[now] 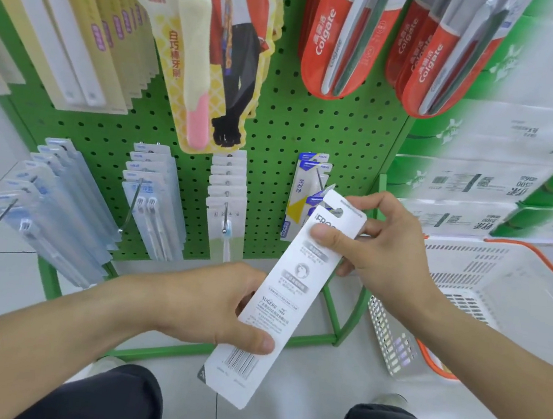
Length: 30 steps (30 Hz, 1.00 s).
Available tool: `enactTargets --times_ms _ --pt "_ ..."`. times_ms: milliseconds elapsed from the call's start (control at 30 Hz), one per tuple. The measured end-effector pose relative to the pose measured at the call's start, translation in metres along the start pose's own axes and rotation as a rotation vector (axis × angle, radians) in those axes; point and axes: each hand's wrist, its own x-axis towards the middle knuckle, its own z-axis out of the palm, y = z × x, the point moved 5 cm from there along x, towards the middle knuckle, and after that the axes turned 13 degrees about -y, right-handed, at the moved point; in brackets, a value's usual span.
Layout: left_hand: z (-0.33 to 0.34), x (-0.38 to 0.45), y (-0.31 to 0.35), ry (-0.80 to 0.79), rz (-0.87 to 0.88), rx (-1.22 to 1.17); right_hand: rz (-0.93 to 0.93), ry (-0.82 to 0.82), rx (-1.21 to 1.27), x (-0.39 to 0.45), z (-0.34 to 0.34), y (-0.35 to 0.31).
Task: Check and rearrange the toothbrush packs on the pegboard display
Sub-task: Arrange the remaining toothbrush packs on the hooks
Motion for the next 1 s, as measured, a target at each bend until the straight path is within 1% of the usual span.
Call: enactTargets --times_ms 100,167,233,300,333,400,467,533,633,667,733,800,900,933,1000 --pt "-0.001 0.000 -0.006 0.014 -0.038 0.016 -0.027 0.008 0.036 0.001 0.001 0.002" --pt "-0.002 0.000 -0.008 0.059 -0.049 0.040 -0.040 0.014 0.060 0.002 0.000 0.000" --pt "-0.007 -0.002 -0.004 0.196 -0.057 0.128 -0.040 0.012 0.053 0.001 0.000 -0.003" --pt "-0.011 -0.004 0.004 0.355 -0.016 0.162 -0.039 -0.004 0.024 -0.001 0.003 -0.007" --pt "-0.012 -0.005 0.009 0.414 0.008 0.174 -0.035 -0.029 -0.004 -0.003 0.005 -0.010" --pt "-0.009 -0.004 0.018 0.477 0.033 0.250 -0.008 -0.108 -0.052 -0.007 0.014 -0.013" --pt "-0.004 0.000 0.026 0.477 0.041 0.369 0.027 -0.207 -0.043 -0.011 0.023 -0.014" --pt "-0.002 0.004 0.030 0.441 0.038 0.453 0.049 -0.286 -0.007 -0.014 0.030 -0.014" --pt "-0.006 0.011 0.030 0.410 0.032 0.468 0.052 -0.346 0.040 -0.014 0.027 -0.013" --pt "-0.009 0.014 0.028 0.419 0.024 0.466 0.042 -0.366 0.035 -0.013 0.025 -0.012" --pt "-0.017 0.018 0.022 0.488 0.022 0.413 0.007 -0.390 -0.033 -0.009 0.018 -0.006" --pt "-0.027 0.019 0.014 0.588 0.046 0.308 -0.051 -0.352 -0.197 -0.003 0.009 0.001" --pt "-0.035 0.024 0.008 0.673 0.082 0.194 -0.164 -0.190 -0.496 0.008 -0.007 0.006" --pt "-0.036 0.027 0.009 0.691 0.094 0.173 -0.193 -0.139 -0.563 0.010 -0.010 0.005" --pt "-0.037 0.032 0.012 0.741 0.124 0.141 -0.210 -0.076 -0.615 0.015 -0.014 0.005"
